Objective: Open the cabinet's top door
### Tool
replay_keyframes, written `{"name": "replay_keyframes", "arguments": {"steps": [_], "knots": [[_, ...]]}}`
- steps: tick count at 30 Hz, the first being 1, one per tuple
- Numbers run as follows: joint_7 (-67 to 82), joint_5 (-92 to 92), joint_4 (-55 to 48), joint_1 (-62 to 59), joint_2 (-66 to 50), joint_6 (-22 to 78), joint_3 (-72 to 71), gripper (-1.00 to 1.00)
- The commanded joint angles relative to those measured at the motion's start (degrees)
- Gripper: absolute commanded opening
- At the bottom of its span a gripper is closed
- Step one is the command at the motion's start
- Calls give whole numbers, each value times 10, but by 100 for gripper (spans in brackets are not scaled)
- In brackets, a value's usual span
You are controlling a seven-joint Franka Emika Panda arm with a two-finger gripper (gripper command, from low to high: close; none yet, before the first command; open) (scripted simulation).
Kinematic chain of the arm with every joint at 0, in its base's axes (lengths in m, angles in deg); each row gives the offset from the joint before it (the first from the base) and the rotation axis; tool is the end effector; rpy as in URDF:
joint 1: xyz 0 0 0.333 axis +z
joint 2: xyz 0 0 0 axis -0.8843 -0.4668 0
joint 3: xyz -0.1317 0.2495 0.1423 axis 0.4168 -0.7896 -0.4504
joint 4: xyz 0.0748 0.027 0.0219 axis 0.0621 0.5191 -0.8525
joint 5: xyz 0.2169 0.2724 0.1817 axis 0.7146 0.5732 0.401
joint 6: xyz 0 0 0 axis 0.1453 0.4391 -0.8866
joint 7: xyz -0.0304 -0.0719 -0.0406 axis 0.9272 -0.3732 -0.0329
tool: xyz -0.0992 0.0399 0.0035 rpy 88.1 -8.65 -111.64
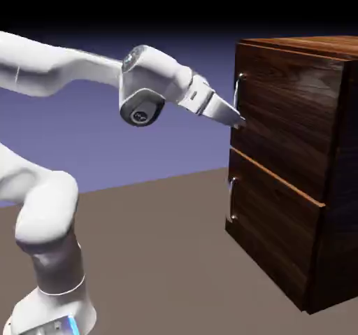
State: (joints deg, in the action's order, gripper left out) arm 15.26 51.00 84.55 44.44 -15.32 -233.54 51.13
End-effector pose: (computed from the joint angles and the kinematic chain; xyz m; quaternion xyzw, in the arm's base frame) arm 0.3516 0.0023 0.5737 -0.7653 0.3833 -0.4729 0.2090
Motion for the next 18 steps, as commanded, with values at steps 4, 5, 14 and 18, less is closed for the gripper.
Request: {"name": "replay_keyframes", "arguments": {"steps": [4,5,14,18], "knots": [[49,100,-14,-42,34,11,-49,0],[61,125,-17,-52,43,13,-61,0],[171,349,-48,-146,121,37,-171,0],[219,449,-62,-187,155,47,-219,0]]}}
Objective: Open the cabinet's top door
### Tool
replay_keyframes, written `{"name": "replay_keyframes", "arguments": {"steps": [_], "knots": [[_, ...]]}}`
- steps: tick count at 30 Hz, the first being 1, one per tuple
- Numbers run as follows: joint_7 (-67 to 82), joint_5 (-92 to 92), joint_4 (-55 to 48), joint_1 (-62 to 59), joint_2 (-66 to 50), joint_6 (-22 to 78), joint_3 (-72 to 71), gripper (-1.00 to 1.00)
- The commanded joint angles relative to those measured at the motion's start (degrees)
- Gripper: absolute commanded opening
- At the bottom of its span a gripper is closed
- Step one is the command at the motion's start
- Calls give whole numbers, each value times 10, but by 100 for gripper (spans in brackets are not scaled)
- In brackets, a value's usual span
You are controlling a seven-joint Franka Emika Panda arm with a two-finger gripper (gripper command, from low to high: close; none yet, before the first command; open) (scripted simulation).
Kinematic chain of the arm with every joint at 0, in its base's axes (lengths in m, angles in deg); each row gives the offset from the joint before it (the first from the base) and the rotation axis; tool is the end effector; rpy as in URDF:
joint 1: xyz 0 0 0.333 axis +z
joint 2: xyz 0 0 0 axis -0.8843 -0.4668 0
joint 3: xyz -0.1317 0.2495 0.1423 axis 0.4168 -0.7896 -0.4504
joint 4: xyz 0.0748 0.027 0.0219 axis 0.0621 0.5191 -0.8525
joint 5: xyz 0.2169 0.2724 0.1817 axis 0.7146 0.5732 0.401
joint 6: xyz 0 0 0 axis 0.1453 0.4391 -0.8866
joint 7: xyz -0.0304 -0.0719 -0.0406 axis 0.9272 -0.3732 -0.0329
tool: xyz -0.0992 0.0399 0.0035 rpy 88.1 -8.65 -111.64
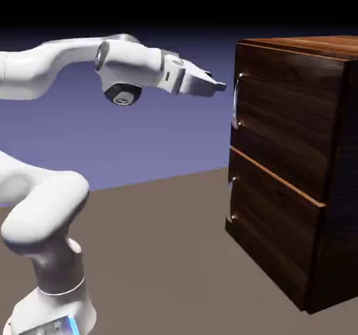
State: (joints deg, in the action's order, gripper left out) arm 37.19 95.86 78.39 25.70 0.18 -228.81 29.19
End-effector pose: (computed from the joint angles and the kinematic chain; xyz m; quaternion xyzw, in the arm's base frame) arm 0.3258 0.0666 0.6045 -0.6911 0.3585 -0.5732 0.2556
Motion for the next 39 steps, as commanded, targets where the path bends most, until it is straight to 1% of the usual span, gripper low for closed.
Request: {"name": "replay_keyframes", "arguments": {"steps": [1,22,24,29,30,31,39], "knots": [[12,25,-3,-10,9,3,-12,0],[268,548,-75,-229,190,58,-268,0],[270,553,-76,-231,191,58,-270,0],[273,579,-149,-326,185,80,-293,0],[273,579,-149,-326,185,80,-293,-100],[273,579,-149,-326,185,80,-293,-100],[337,581,18,-204,204,239,-214,-100]]}}
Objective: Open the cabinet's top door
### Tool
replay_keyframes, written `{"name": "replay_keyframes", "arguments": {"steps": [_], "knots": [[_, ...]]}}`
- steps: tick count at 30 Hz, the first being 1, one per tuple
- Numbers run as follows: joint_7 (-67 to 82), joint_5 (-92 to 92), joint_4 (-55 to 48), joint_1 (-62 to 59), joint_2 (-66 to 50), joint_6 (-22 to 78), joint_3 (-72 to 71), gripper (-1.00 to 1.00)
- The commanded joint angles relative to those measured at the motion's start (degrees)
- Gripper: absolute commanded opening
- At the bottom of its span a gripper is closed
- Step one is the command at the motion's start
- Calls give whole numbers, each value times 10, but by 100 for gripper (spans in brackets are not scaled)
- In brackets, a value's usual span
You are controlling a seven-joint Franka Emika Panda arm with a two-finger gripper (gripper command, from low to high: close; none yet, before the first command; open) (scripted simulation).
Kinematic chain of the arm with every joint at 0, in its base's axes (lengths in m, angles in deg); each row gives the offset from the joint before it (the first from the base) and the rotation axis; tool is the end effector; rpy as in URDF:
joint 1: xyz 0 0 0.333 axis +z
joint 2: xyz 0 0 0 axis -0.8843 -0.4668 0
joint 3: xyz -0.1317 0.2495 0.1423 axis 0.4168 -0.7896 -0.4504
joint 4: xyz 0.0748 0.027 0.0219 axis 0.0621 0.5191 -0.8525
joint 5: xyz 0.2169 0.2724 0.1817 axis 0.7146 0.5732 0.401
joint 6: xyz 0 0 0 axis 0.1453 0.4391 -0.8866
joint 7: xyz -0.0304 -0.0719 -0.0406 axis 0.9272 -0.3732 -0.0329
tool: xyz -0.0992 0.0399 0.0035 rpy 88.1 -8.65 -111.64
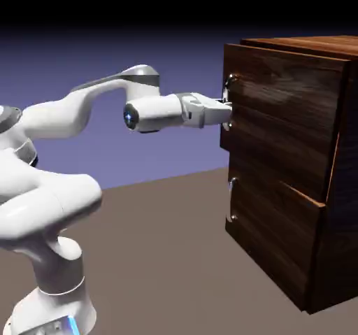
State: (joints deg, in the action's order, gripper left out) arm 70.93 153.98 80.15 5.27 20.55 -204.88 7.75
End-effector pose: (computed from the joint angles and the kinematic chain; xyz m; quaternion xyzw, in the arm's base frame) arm 0.3757 0.1054 0.4954 -0.6717 0.2209 -0.6312 0.3188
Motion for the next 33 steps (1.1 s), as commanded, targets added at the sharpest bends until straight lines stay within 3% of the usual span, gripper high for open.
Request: {"name": "replay_keyframes", "arguments": {"steps": [1,8,16,24,33], "knots": [[7,-5,21,15,2,21,13,-100],[54,-85,159,98,17,187,138,-100],[97,-228,239,97,21,358,304,-100],[160,-394,251,37,-37,516,471,-100],[273,-606,188,-21,-208,675,633,-100]]}}
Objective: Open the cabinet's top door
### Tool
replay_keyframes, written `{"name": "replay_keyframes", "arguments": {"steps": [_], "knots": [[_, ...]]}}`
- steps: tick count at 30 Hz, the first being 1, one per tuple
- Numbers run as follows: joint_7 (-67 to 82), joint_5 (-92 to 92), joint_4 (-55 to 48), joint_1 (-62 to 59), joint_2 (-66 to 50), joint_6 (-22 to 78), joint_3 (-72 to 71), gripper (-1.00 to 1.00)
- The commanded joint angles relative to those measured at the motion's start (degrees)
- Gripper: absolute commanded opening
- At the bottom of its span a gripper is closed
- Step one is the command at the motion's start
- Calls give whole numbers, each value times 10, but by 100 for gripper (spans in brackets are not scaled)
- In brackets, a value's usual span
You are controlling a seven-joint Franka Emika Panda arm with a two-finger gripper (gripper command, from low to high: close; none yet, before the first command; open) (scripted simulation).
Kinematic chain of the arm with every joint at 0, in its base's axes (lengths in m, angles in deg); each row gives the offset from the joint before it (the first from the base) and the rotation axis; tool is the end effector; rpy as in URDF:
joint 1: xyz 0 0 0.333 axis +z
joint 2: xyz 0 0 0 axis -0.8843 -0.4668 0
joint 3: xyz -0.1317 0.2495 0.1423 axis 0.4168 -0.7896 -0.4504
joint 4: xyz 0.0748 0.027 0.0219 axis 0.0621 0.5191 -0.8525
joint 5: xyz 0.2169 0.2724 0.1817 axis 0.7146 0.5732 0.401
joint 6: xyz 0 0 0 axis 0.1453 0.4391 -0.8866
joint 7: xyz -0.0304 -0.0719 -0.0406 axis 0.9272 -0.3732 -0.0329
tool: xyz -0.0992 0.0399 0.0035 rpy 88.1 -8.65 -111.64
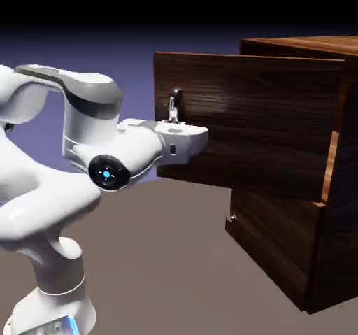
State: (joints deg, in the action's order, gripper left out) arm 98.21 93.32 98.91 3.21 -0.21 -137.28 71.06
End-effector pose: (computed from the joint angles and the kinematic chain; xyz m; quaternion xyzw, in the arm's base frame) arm 0.2155 -0.0973 0.4954 -0.7067 -0.0248 -0.4822 0.5171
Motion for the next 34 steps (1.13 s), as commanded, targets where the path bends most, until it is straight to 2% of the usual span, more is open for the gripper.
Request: {"name": "replay_keyframes", "arguments": {"steps": [1,11,22,30,34], "knots": [[12,-20,-10,-2,-21,13,13,-100],[123,-191,-143,8,-228,133,114,-100],[235,-329,-348,49,-457,275,182,-100],[313,-399,-515,65,-606,379,199,-100],[334,-418,-565,1,-647,408,133,-100]]}}
